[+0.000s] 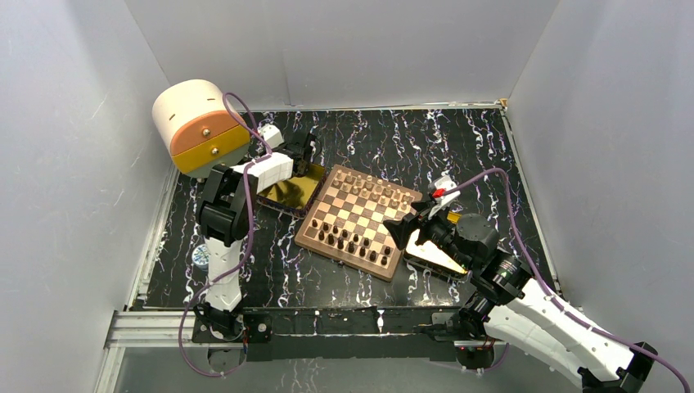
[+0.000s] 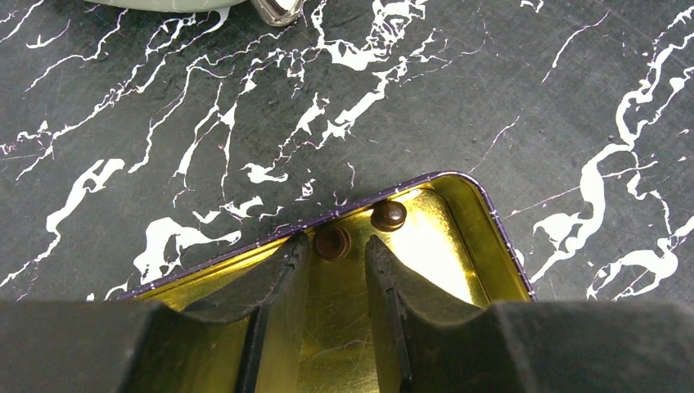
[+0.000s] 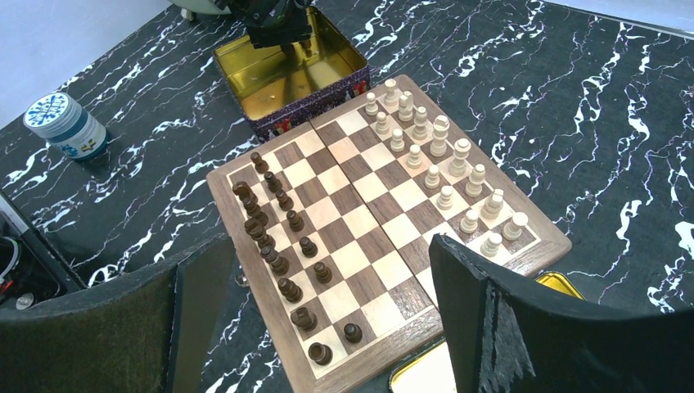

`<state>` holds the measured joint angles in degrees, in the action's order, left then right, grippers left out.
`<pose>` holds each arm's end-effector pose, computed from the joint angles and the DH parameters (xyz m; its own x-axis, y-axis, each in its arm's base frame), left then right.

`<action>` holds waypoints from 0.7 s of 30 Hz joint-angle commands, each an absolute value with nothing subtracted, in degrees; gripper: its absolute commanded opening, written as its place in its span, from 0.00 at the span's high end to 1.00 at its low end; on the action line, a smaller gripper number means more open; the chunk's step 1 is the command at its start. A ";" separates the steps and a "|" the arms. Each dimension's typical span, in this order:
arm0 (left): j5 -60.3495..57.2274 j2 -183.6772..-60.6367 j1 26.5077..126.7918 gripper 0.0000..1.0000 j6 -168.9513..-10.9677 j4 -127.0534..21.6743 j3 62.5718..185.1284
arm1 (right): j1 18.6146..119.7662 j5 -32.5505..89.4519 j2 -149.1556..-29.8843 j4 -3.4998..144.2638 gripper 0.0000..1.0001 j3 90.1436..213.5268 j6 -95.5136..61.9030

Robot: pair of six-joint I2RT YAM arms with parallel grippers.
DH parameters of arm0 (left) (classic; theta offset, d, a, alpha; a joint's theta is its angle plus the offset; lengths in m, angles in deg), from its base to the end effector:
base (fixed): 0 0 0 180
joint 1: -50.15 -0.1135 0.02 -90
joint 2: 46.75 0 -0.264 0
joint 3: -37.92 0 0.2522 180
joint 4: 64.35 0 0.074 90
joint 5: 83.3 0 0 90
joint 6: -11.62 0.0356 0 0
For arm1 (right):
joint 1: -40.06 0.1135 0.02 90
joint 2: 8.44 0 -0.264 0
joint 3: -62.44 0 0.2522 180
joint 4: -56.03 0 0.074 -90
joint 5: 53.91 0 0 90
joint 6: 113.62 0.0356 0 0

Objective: Set up the chess pieces on the board
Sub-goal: Pick up the chess piece from the storage box.

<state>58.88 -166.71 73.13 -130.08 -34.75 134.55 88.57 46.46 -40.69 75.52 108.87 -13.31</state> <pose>0.4172 -0.1464 0.1659 -0.2991 -0.3958 -0.8682 -0.6998 0.7096 -0.0824 0.1040 0.1080 0.3061 -0.1709 0.0725 -0.9826 -0.5971 0.7856 0.1618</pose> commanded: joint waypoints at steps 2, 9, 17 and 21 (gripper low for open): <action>63.78 -166.34 72.87 0.70 -131.46 -35.04 136.03 | 88.78 47.43 -40.82 71.28 0.01 109.98 -14.30; 64.46 -167.29 72.83 0.73 -131.70 -35.02 137.07 | 88.77 47.80 -40.60 71.34 0.01 109.63 -14.31; 65.22 -167.59 72.83 0.78 -131.50 -35.01 137.73 | 88.82 48.00 -40.82 71.10 0.01 109.07 -14.52; 65.41 -167.78 72.89 0.78 -131.64 -34.99 137.74 | 88.80 48.39 -40.71 71.24 0.01 109.23 -15.00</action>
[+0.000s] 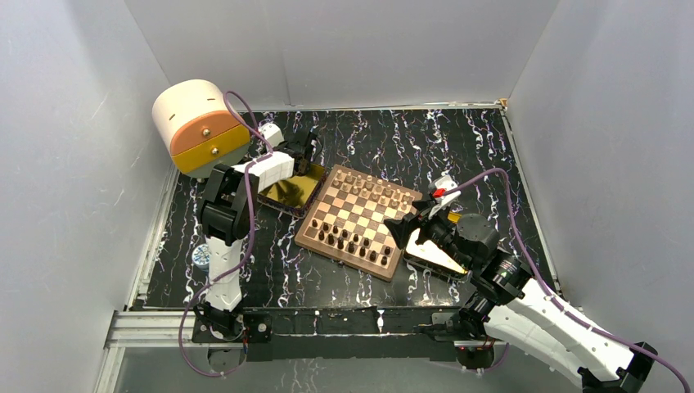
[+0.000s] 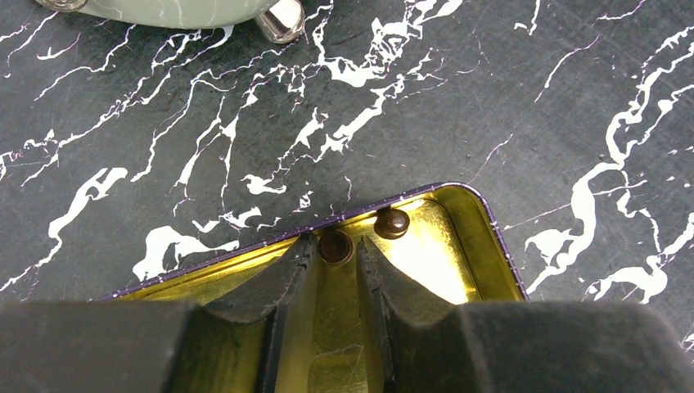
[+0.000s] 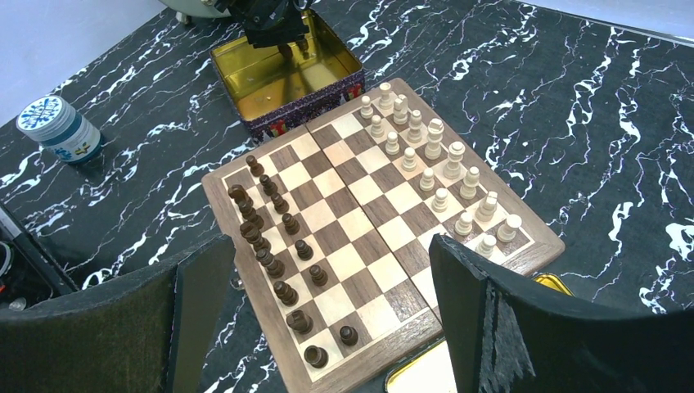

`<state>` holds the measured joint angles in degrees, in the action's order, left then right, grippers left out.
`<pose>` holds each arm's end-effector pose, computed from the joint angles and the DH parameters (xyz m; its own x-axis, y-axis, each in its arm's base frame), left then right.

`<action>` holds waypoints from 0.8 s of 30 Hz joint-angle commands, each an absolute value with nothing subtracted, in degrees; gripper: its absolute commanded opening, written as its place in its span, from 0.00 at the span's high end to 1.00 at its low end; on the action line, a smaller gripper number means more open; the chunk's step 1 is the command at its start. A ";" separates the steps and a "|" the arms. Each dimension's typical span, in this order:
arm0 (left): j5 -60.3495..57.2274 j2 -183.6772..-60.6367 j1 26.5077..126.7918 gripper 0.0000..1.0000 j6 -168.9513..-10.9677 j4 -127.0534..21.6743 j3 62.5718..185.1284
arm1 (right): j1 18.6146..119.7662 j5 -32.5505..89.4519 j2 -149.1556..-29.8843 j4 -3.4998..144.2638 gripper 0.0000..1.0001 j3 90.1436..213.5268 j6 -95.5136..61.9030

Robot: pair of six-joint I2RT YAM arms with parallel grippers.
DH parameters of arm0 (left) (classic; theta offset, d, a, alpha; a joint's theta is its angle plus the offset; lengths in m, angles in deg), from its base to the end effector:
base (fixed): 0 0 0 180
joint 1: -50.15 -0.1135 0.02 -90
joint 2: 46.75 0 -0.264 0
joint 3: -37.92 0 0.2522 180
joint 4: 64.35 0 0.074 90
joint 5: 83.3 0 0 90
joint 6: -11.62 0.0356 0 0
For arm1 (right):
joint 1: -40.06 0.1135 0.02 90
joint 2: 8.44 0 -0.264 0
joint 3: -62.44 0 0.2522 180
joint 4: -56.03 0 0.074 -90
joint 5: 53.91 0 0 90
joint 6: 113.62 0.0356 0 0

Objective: Set up the chess pieces on the board
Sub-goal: Pick up the chess piece from the storage box.

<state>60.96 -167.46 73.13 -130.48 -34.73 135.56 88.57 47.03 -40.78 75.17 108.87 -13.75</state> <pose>0.4203 -0.1469 0.1663 -0.2723 -0.3851 -0.8818 -0.7160 0.6933 -0.0817 0.1045 0.1080 0.3065 -0.1621 0.0708 -0.9842 -0.5912 0.7916 0.1543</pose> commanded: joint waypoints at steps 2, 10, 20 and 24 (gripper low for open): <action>65.49 -167.85 72.83 0.77 -131.64 -35.02 137.74 | 88.84 48.48 -40.60 71.24 0.01 109.27 -15.02; 65.12 -168.20 72.85 0.75 -132.41 -34.68 137.42 | 88.83 48.98 -39.70 71.28 0.01 108.62 -14.92; 64.94 -168.52 72.85 0.88 -133.16 -34.52 137.51 | 88.84 49.54 -39.44 71.64 0.01 108.02 -14.83; 64.25 -167.70 72.84 0.94 -132.39 -34.57 137.43 | 88.84 49.65 -39.46 71.46 0.01 107.81 -14.73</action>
